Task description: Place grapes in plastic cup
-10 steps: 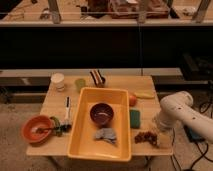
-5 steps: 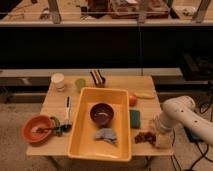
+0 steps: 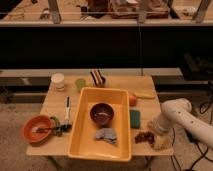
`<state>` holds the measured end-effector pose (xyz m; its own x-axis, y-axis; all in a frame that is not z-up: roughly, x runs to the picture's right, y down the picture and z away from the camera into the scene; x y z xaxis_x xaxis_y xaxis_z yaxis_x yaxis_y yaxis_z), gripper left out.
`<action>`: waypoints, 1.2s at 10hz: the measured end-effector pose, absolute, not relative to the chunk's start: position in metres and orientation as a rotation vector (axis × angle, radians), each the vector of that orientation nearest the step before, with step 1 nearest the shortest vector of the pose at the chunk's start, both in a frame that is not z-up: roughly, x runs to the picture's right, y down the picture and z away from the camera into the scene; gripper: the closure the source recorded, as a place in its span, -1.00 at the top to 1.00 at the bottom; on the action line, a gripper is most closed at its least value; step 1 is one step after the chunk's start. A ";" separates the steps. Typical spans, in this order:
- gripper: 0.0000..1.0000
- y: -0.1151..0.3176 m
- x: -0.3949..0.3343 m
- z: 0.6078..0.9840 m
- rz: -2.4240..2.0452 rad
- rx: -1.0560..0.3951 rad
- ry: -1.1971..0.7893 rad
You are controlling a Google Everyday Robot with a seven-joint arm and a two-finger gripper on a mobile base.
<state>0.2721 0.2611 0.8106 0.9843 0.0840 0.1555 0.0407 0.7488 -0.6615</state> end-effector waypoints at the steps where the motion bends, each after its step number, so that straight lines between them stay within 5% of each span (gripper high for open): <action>1: 0.10 0.261 0.270 0.812 0.018 -0.727 -0.181; 7: -0.98 0.258 0.267 0.810 0.011 -0.736 -0.181; 12: -1.00 0.254 0.279 0.805 0.107 -0.711 -0.264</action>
